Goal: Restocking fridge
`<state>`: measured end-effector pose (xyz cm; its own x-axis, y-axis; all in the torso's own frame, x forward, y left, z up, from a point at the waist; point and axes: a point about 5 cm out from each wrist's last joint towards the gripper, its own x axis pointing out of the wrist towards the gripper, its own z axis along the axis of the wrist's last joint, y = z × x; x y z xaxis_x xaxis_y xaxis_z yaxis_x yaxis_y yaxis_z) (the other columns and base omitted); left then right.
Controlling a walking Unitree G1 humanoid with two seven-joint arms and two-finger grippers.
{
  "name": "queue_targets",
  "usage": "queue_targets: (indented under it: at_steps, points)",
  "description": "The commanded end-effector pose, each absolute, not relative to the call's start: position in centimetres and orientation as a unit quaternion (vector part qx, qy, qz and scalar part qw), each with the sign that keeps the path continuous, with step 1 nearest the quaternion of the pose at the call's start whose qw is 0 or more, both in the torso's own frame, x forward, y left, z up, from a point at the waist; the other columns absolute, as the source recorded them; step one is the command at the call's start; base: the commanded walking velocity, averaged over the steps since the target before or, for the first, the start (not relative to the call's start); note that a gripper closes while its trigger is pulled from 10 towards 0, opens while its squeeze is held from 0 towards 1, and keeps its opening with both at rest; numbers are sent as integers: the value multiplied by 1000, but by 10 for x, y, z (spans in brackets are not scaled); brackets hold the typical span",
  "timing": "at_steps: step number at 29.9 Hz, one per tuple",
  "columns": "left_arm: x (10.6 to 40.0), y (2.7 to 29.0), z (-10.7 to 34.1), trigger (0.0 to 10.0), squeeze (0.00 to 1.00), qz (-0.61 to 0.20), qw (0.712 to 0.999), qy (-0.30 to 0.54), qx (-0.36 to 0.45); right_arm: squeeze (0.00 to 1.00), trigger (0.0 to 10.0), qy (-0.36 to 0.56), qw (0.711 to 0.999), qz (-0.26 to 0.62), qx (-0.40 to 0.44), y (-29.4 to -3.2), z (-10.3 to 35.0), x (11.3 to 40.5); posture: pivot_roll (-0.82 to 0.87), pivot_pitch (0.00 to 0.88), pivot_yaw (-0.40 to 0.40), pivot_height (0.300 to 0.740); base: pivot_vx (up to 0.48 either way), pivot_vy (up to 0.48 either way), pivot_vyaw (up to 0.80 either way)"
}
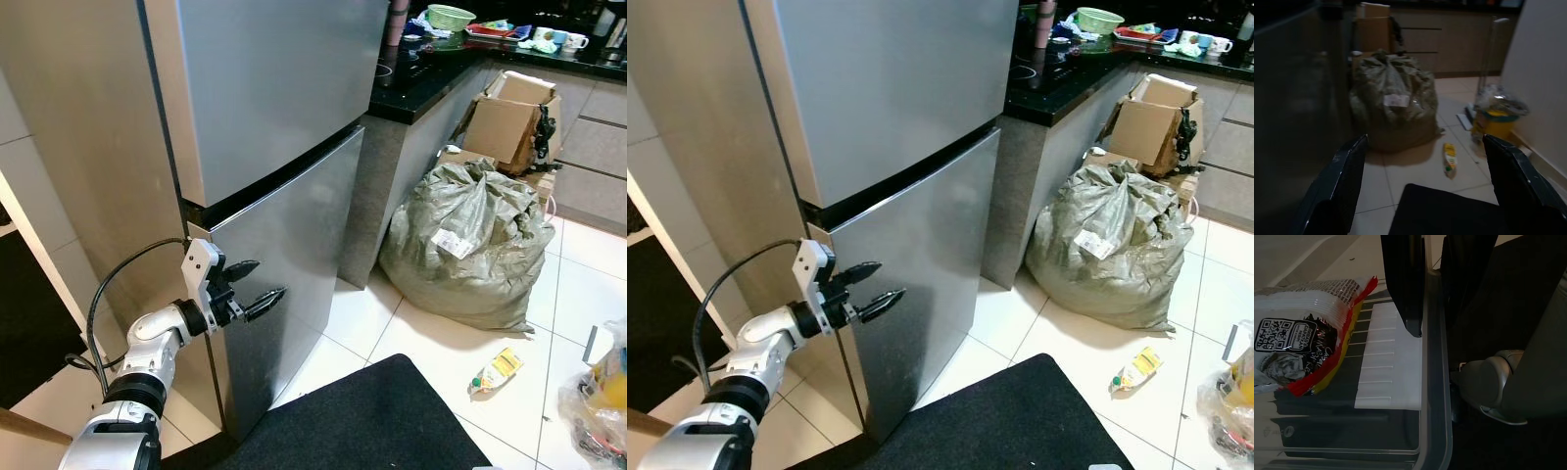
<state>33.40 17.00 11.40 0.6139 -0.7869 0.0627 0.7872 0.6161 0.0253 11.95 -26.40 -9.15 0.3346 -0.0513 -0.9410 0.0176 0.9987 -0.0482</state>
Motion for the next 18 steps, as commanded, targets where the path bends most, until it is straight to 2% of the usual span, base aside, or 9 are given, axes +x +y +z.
queue_targets:
  at_steps: [1,10,14,18]
  points:
    - [336,170,121,10000,0,-432,900,-50,2,0,10000,576,817,-24,-18,-268,-90,120,-38,0,-38,740,0,0,0]
    - [323,188,116,10000,0,-471,882,-21,-1,0,10000,577,816,-25,-17,-269,-90,119,-41,0,-39,740,0,0,0]
    - [310,218,107,10000,0,-484,870,68,66,0,10000,577,816,-26,-16,-270,-90,119,-44,0,-38,740,0,0,0]
    - [314,239,115,10000,0,-436,888,78,123,0,10000,578,816,-26,-16,-271,-89,118,-43,0,-39,740,0,0,0]
